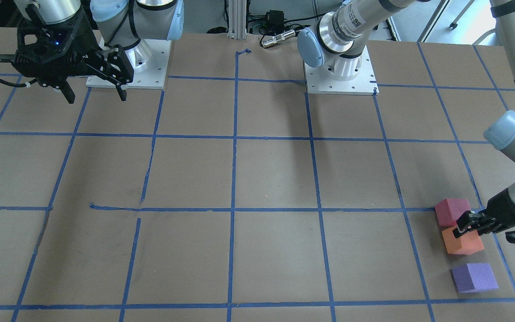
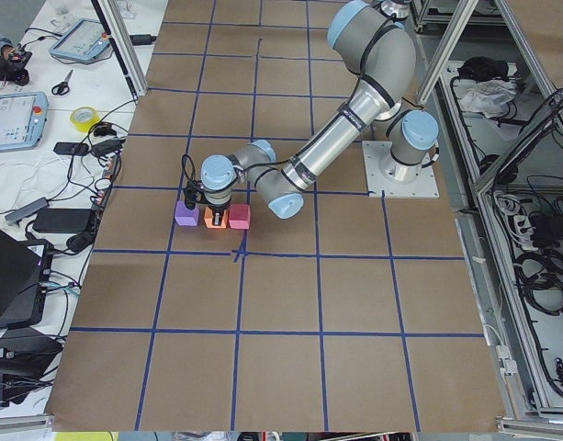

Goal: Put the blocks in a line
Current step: 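Lower the orange cube between the purple and pink cubes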

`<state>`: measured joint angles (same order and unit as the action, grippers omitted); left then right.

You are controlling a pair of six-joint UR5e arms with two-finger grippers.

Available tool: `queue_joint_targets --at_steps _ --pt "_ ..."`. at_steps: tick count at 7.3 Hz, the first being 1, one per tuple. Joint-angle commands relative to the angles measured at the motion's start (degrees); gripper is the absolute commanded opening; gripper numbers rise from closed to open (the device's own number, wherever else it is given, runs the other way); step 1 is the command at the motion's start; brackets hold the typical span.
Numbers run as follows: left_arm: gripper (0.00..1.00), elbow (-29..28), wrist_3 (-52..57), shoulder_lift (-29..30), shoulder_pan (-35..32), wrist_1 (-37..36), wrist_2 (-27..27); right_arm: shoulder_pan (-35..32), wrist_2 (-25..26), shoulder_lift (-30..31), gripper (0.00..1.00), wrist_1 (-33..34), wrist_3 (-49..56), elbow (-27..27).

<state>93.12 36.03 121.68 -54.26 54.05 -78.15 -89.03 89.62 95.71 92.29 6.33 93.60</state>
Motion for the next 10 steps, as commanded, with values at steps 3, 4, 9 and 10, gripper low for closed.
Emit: queue_joint_targets --at_steps 3,4,9,10 --pt "0.72 0.31 0.09 -0.13 0.04 0.01 0.02 0.00 0.38 0.00 1.00 0.00 0.09 0.09" --pt "0.72 0.48 0.00 -0.39 0.04 0.09 0.02 0.00 0.29 0.00 1.00 0.00 0.09 0.17" --pt "0.88 -0.31 0.79 -8.98 -0.58 9.71 0.90 0.00 0.38 0.00 1.00 0.00 0.09 0.18" --pt "0.90 -0.31 0.71 -12.57 -0.67 13.41 0.90 0.00 0.29 0.00 1.00 0.00 0.09 0.18"
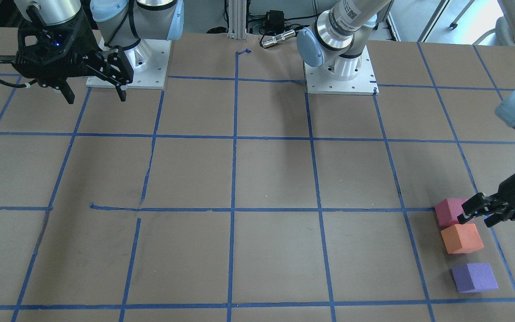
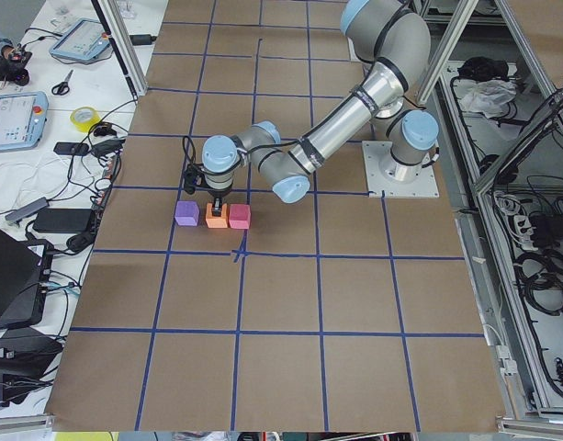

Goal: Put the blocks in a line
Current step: 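Open the left gripper to release the orange cube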

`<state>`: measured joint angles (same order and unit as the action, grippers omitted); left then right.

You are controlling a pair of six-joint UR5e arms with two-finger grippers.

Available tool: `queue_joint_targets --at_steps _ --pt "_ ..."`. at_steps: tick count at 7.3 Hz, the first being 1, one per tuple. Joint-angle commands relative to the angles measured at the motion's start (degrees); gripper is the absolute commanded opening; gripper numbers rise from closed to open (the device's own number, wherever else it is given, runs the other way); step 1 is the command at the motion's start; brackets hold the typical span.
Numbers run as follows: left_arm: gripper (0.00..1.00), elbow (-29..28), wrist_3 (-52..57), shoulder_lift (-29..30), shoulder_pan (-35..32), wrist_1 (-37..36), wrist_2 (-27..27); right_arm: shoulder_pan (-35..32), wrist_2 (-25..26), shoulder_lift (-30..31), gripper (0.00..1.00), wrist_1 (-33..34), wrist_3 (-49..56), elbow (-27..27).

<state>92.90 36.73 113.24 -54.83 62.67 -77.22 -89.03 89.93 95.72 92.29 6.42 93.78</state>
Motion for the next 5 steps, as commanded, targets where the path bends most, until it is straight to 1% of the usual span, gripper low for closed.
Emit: queue_joint_targets --at_steps 1,2,3,4,5 --pt "0.91 -0.08 -0.51 -8.52 -2.11 10.31 -0.21 0.00 0.07 -0.01 1.00 0.00 0.00 0.00" --pt "0.91 -0.52 -3.65 -12.83 -7.35 14.89 -2.12 0.00 0.15 -0.01 1.00 0.00 0.00 0.00" --pt "0.91 -0.78 -14.82 -16.35 -15.06 16.85 -5.97 0.00 0.07 -0.01 1.00 0.00 0.00 0.00" --pt "0.91 -1.14 -25.81 -18.83 -23.40 19.22 -6.18 0.00 0.15 -0.01 1.00 0.00 0.00 0.00" --pt "0.91 -1.05 -33.66 -19.81 -31.05 19.24 -6.62 0.00 0.15 -0.01 1.00 0.00 0.00 0.00"
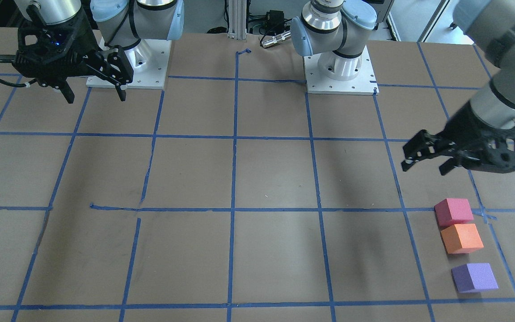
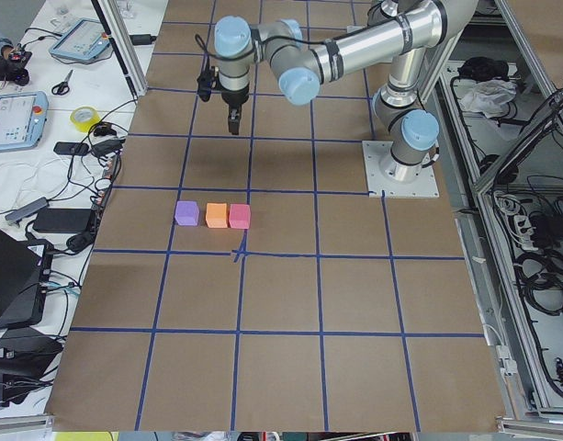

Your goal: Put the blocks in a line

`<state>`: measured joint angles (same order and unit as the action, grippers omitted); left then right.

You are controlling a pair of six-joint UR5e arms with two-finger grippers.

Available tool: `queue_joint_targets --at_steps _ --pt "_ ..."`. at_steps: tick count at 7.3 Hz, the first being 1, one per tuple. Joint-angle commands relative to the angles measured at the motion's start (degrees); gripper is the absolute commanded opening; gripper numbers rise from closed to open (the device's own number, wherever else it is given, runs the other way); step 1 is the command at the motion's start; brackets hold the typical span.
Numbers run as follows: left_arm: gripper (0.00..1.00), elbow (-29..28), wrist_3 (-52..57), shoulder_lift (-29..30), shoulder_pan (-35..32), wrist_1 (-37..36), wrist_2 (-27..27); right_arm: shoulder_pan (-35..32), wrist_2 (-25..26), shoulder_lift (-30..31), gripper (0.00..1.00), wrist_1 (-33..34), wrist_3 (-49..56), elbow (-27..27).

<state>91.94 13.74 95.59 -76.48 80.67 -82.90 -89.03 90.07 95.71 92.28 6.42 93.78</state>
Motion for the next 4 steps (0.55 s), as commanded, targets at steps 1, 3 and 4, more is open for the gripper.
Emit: queue_joint_targets --at_steps 1,3,4 --pt "0.95 -0.18 -16.06 -1.99 -15.74 0.29 -5.64 0.00 -0.06 0.00 1.00 0.00 0.00 0.00" --pt "1.00 -1.58 -16.65 -3.65 -19.84 0.71 -10.52 0.00 -0.15 0.00 1.00 0.00 0.00 0.00" --pt "1.00 -3.68 -16.20 -4.53 -18.98 2.81 -10.53 0.00 0.11 0.00 1.00 0.00 0.00 0.00"
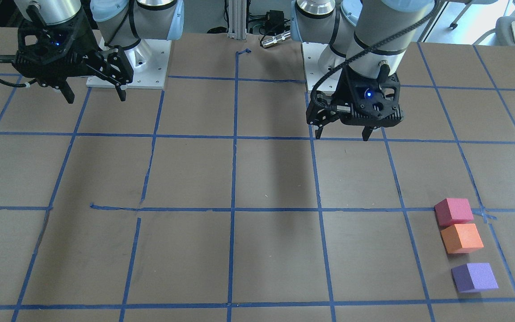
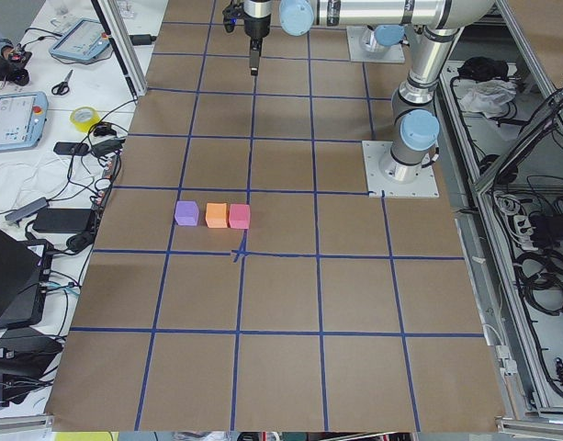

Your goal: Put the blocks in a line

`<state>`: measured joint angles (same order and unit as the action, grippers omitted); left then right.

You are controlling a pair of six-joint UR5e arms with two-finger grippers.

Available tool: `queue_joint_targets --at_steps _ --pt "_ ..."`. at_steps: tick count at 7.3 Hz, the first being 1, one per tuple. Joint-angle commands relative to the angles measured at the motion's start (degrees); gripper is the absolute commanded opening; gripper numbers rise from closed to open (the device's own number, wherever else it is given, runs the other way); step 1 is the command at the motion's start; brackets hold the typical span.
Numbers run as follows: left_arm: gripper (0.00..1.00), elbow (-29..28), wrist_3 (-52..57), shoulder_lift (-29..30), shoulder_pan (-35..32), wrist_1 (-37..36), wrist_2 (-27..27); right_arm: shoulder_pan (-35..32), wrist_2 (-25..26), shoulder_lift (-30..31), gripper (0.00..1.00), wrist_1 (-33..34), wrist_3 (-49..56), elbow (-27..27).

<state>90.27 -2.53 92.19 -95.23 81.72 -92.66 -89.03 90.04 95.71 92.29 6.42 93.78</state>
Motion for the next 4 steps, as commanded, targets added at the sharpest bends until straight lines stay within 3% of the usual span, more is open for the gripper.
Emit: queue_joint_targets --at_steps 1,3,4 --pt "0.98 -3.85 4.16 -1.48 1.44 6.99 -0.69 0.00 -0.04 0.00 1.00 0.00 0.00 0.00" --pt "0.98 -3.61 5.34 -2.27 8.61 9.50 6.57 0.00 0.13 0.00 1.00 0.00 0.00 0.00" --pt "0.99 -2.91 5.34 -2.97 10.14 9.77 6.52 0.00 0.05 0.00 1.00 0.00 0.00 0.00"
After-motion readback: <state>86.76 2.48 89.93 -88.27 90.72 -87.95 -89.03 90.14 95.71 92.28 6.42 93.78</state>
